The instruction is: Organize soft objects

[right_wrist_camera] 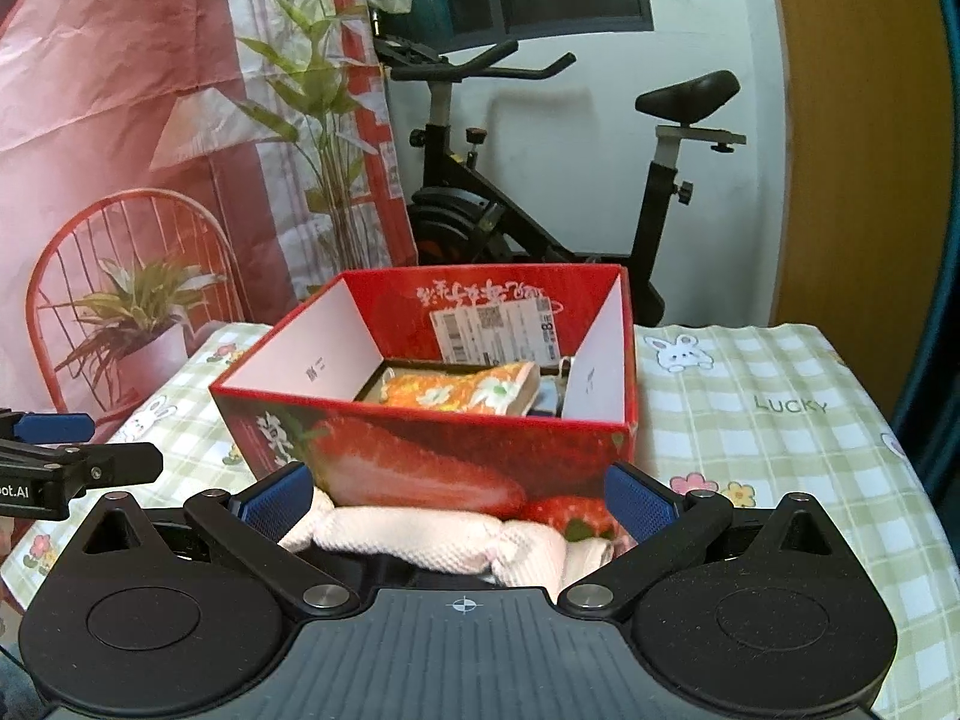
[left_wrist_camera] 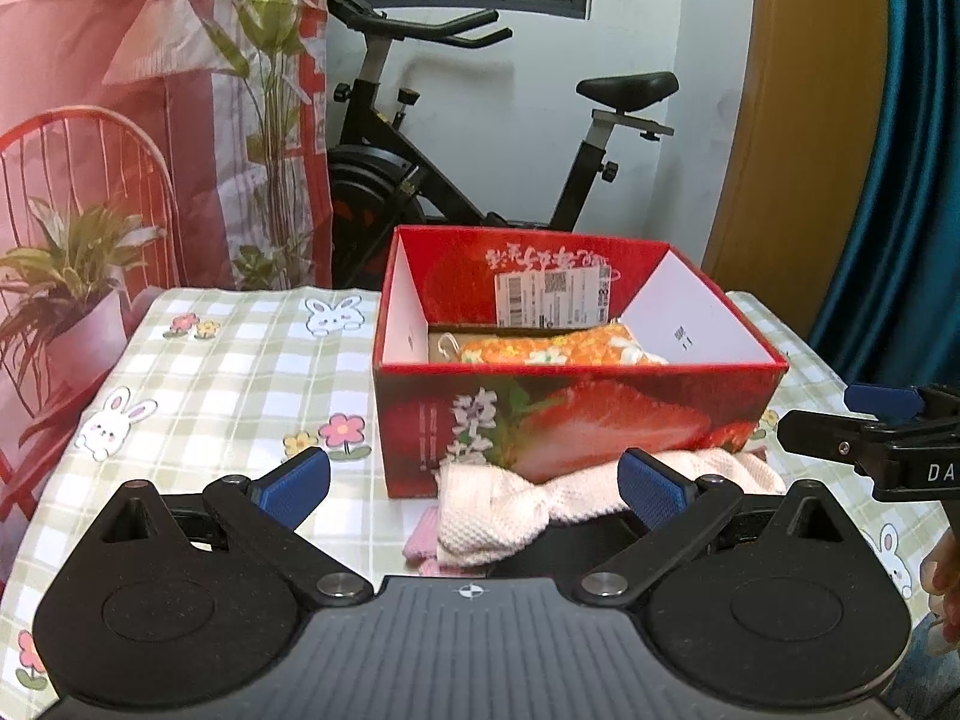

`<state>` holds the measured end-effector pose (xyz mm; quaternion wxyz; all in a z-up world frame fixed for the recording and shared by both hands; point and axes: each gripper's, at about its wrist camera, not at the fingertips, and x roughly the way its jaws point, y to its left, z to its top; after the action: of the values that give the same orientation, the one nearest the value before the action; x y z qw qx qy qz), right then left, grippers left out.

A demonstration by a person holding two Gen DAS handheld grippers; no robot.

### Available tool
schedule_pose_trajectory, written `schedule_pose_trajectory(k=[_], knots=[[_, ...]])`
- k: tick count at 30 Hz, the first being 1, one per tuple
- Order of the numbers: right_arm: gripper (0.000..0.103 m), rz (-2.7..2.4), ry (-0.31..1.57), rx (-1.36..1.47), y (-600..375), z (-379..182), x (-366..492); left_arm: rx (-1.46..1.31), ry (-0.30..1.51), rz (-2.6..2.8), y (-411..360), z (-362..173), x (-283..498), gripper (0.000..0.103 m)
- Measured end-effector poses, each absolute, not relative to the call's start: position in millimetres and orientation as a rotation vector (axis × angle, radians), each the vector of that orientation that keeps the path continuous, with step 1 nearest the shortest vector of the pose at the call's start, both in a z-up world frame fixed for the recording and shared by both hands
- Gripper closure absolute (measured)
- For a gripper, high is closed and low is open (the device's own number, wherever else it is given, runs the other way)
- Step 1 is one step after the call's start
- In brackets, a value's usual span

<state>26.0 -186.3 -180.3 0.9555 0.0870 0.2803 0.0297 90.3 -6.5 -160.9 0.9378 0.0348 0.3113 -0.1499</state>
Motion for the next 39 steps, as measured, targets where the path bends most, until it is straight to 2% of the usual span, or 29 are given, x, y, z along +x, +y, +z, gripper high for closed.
schedule_pose_trajectory(k=[6,12,19,28,39], knots=[[0.0,0.039,0.579,0.159,-186.3,-192.6,21.0,0.054,0.666,-0.308,-2.5,-175.6,84.6,0.001],[0.001,0.034,0.608,0.188,-191.7,-207.6,18.9,0.027,0.706,-0.328,0.6,-189.0,83.2,0.006],[0.014,0.071,0.694,0.18,-184.9,-235.7,19.3,-0.015,0.778,-0.392,-3.7,-216.8,90.6,0.02],[0.014,0.079,0.778,0.257,-190.9,-263.8,25.4,-0.108,0.892,-0.404,-3.5,-257.5,115.2,0.019],[0.013,0.123,0.823,0.351,-190.4,-278.1,46.9,-0.229,0.927,-0.471,-9.7,-273.7,127.6,0.017]])
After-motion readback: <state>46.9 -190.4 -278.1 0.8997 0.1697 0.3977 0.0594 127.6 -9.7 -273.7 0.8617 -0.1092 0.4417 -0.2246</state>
